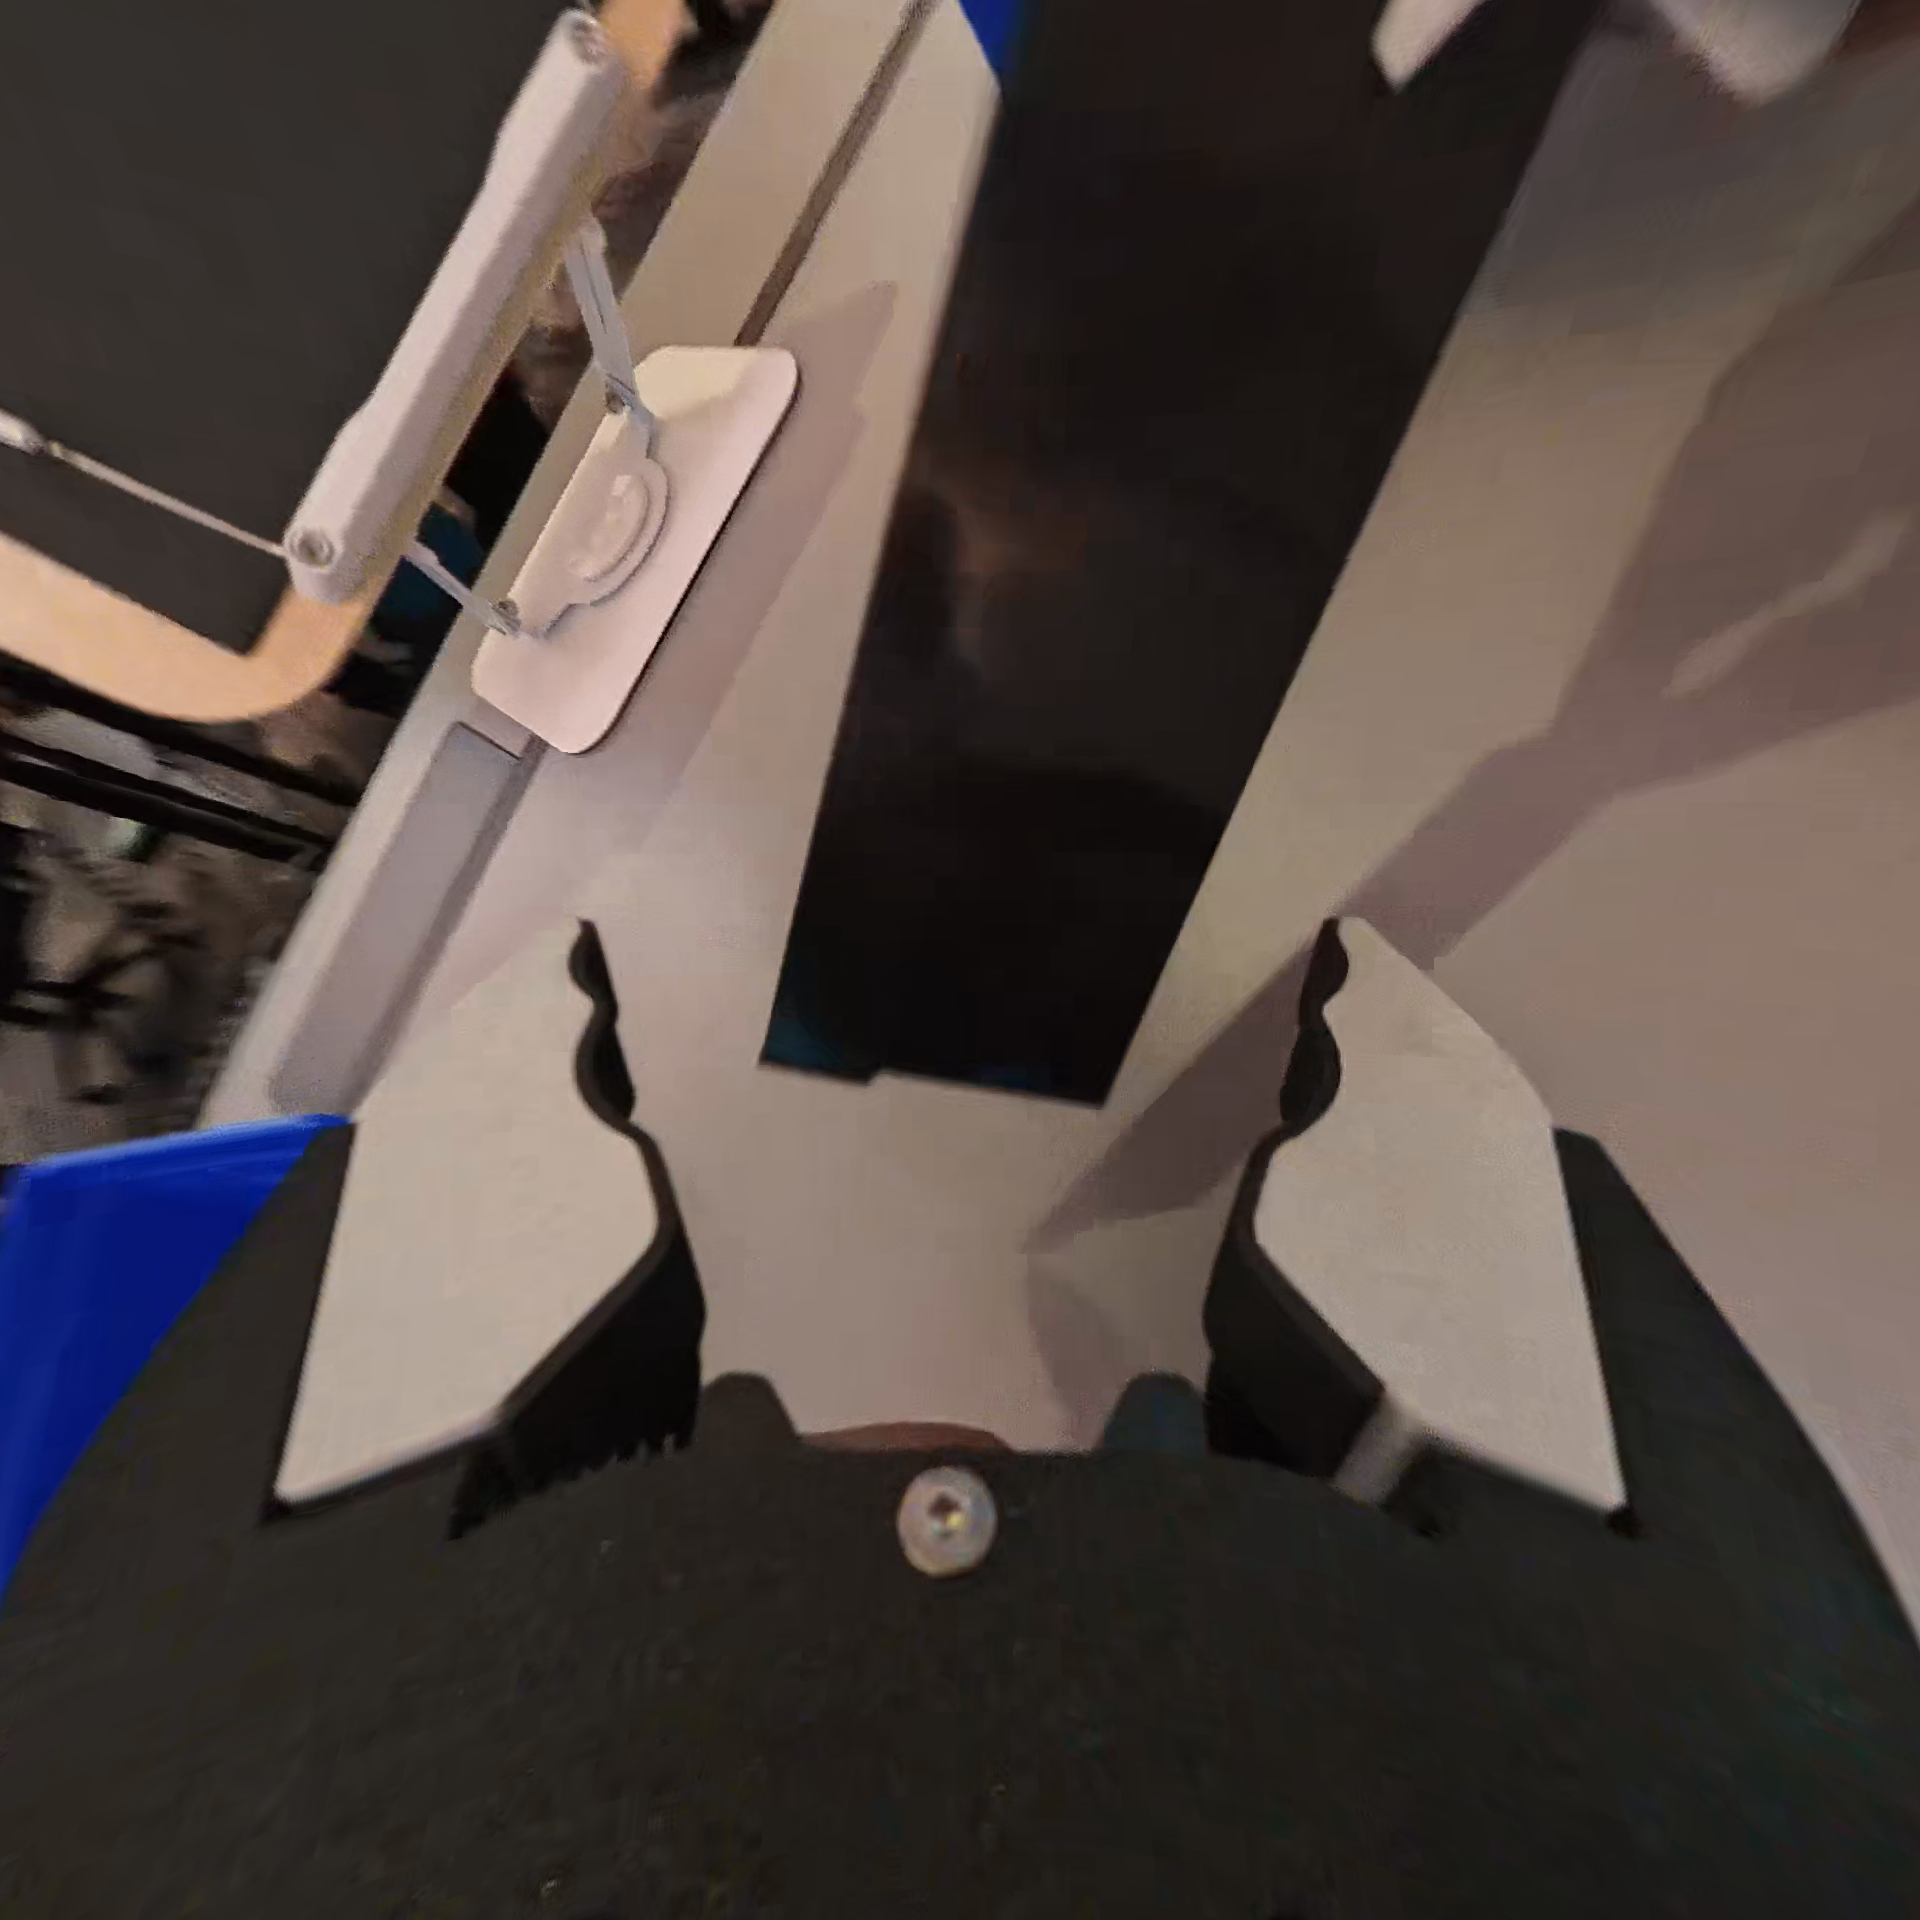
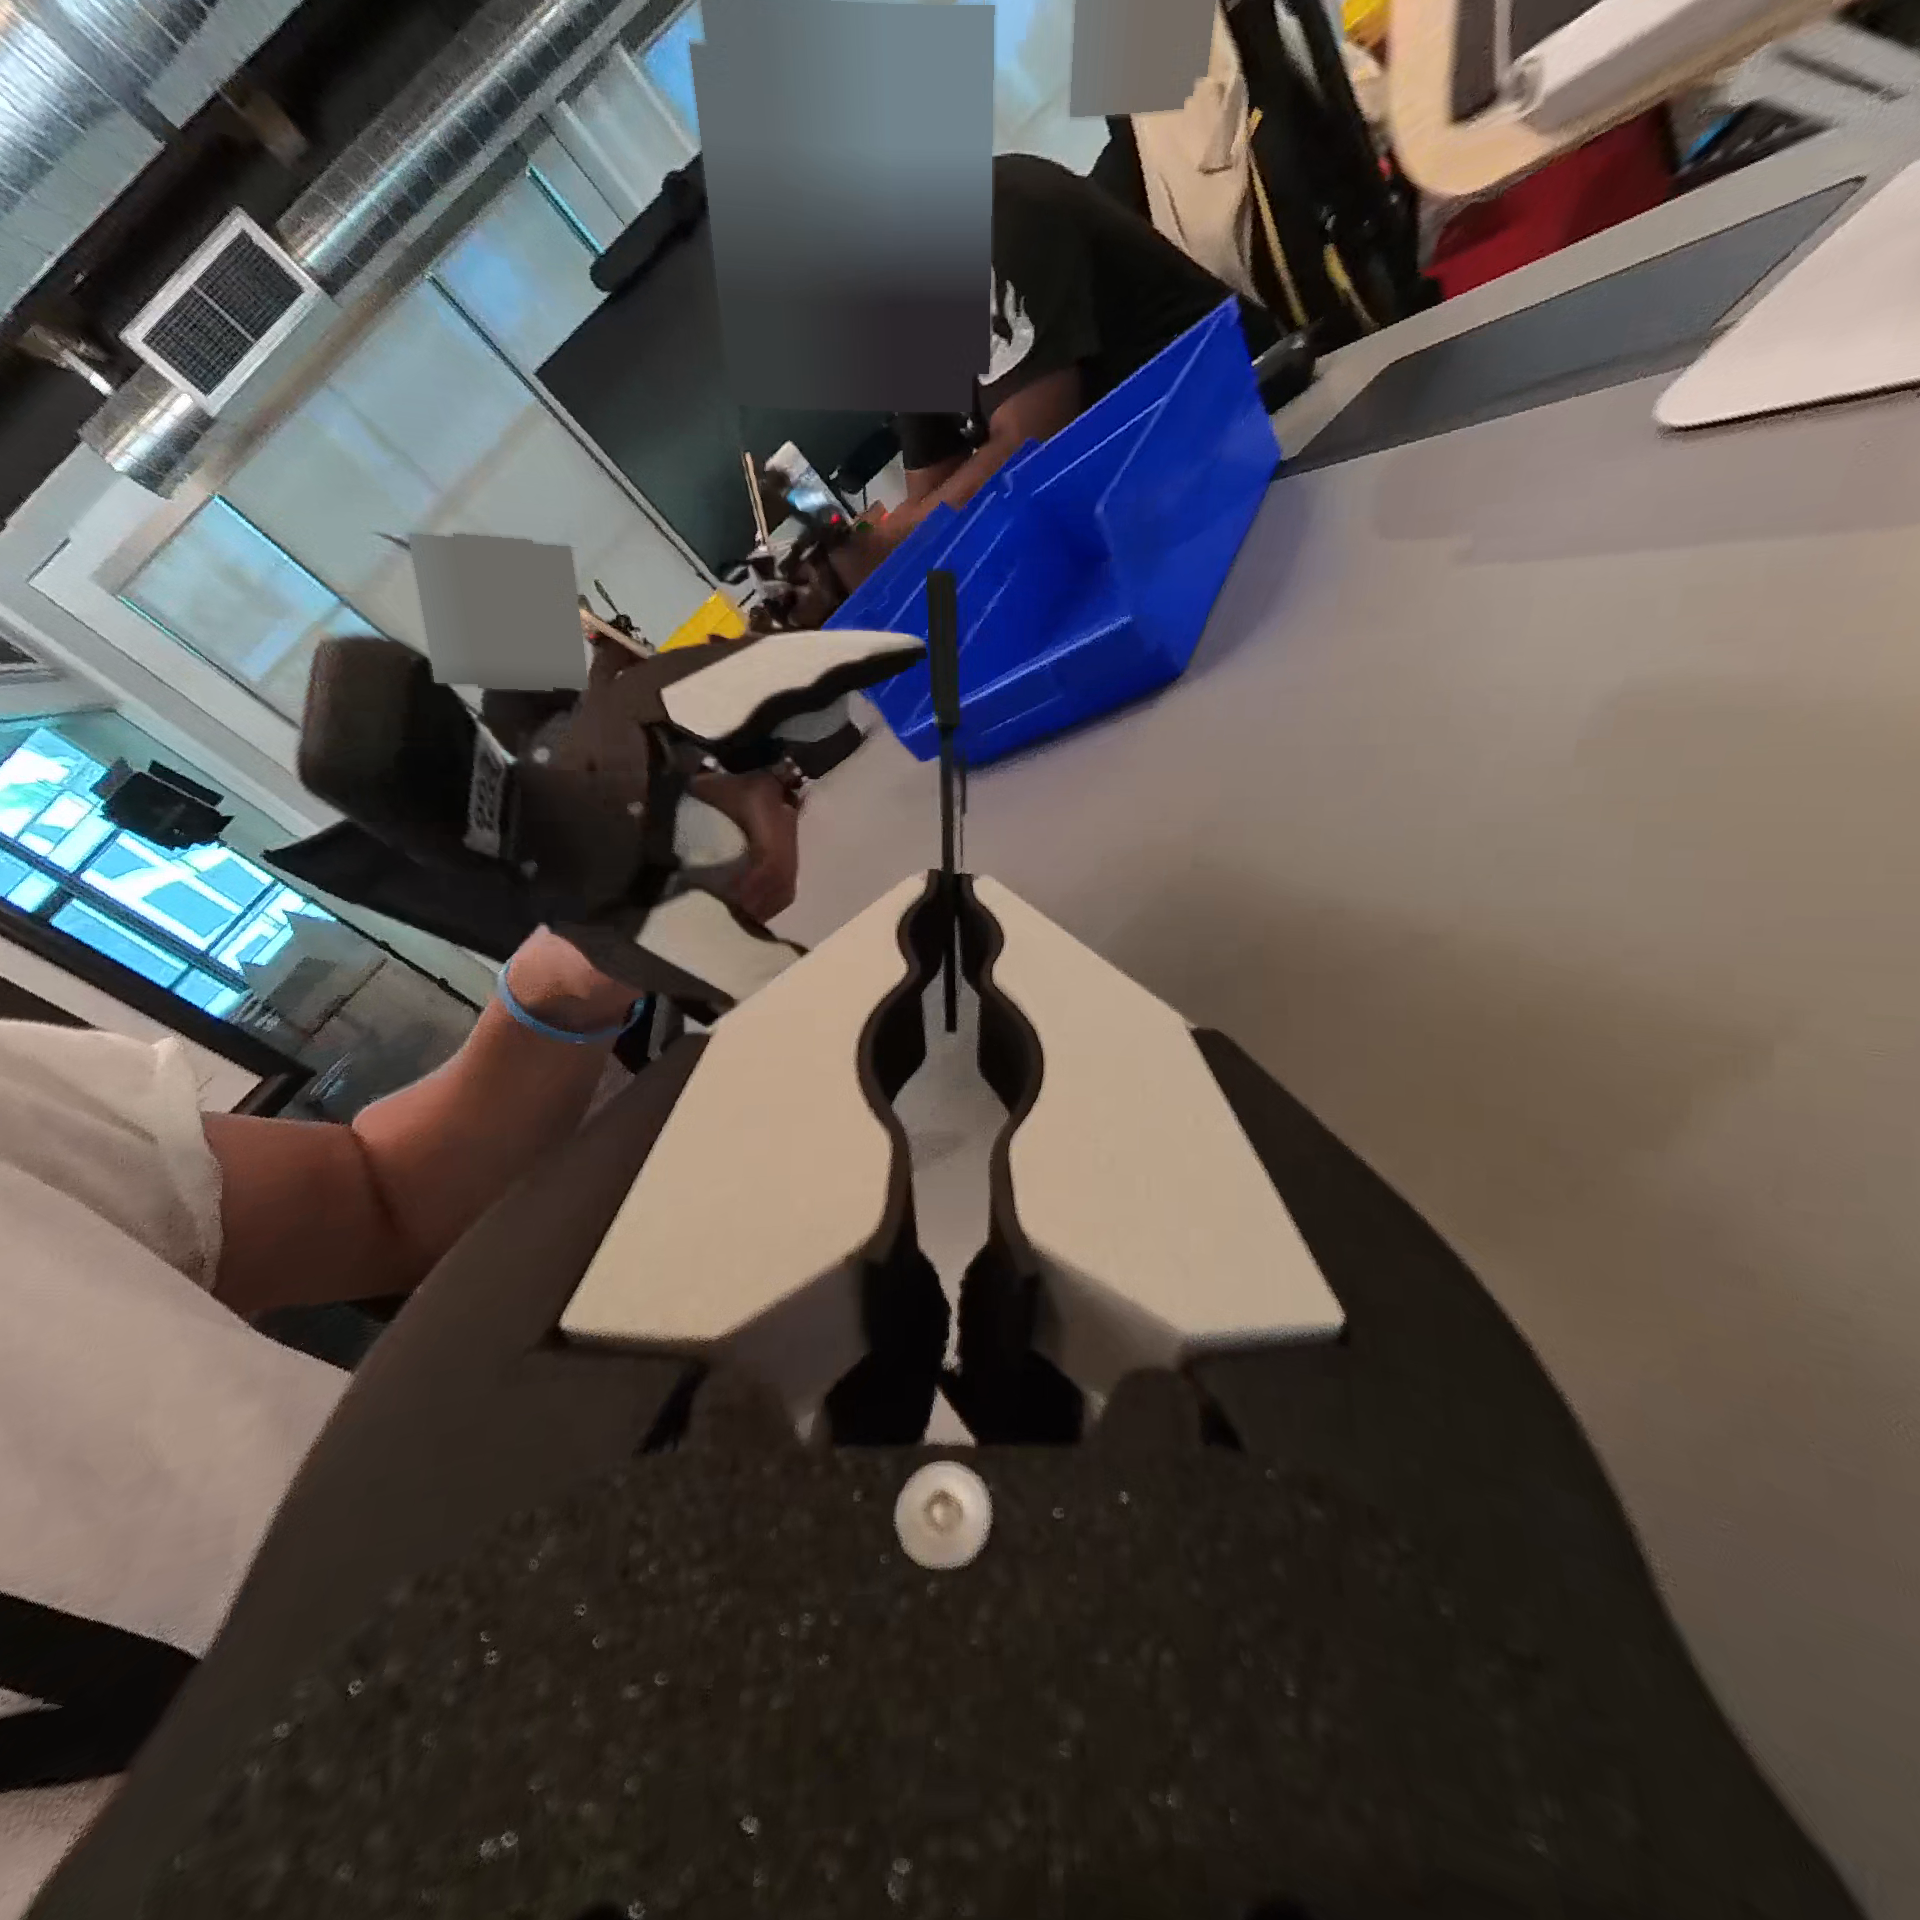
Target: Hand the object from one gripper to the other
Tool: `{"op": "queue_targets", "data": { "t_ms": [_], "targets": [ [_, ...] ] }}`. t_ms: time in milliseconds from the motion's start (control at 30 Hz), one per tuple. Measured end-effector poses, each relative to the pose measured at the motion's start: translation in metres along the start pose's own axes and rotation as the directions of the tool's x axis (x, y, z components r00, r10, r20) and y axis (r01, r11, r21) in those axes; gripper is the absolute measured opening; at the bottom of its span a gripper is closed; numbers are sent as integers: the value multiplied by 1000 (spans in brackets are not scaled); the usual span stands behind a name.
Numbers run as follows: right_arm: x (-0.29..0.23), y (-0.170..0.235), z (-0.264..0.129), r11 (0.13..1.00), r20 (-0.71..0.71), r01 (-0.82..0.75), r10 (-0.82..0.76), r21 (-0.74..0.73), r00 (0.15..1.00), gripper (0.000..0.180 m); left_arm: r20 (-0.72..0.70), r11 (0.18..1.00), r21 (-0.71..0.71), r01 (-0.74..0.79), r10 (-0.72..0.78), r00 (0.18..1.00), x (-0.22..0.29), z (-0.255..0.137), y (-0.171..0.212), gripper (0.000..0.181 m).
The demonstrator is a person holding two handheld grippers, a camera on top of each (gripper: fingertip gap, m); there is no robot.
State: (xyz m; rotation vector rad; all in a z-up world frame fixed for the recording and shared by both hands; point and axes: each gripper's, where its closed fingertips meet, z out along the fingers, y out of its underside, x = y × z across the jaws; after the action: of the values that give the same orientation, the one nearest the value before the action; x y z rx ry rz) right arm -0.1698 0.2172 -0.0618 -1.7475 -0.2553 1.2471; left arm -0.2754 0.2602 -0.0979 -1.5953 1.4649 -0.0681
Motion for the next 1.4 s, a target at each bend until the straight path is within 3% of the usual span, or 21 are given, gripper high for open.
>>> {"op": "queue_targets", "data": {
  "t_ms": [133,200,333,367,467,533,600,700,800,933,1067,1167,1300,1400],
  "targets": [
    [-31,5,10,996,45,65,-62,-57,997,1,43,979,-109,-172,178,983,15,8,5,122],
    [-41,3,8,991,37,116,-114,-65,993,1,19,964,-138,-227,232,973,22,8,9,100],
    [-49,1,6,987,57,149,-146,-58,988,4,5,971,-149,-184,187,982,26,11,9,99],
    [-52,-1,5,986,89,165,-162,-32,983,8,2,979,-130,-159,160,987,25,12,7,98],
    [-49,-21,-7,972,133,199,-215,123,968,52,-100,995,-32,94,-97,990,22,12,1,98],
    [-33,-33,-17,951,100,224,-249,215,963,68,-267,943,40,329,-307,913,23,7,-9,98],
    [-21,-29,-21,951,99,232,-256,205,962,84,-471,836,104,539,-436,767,29,-5,-28,98],
    [-22,-16,-10,964,157,202,-229,170,961,109,-694,691,157,705,-431,577,42,-26,-61,97],
    [-54,-6,5,985,337,80,-128,152,933,123,-782,674,139,726,-376,498,66,-32,-79,97],
    [-77,-5,20,994,432,-20,-27,104,902,121,-827,716,123,687,-309,470,101,-32,-94,97],
    [-79,-5,20,992,435,-2,-54,126,899,86,-840,736,103,669,-295,455,120,-30,-100,97],
    [-77,3,20,998,437,26,-49,60,898,86,-839,753,87,652,-298,455,129,-26,-97,98],
    [-73,1,18,995,368,85,-97,49,925,86,-799,811,135,570,-251,546,113,-29,-84,101],
    [-71,11,18,969,325,224,-180,-105,928,86,-731,866,205,457,-175,659,75,-37,-72,100]
  ]
}}
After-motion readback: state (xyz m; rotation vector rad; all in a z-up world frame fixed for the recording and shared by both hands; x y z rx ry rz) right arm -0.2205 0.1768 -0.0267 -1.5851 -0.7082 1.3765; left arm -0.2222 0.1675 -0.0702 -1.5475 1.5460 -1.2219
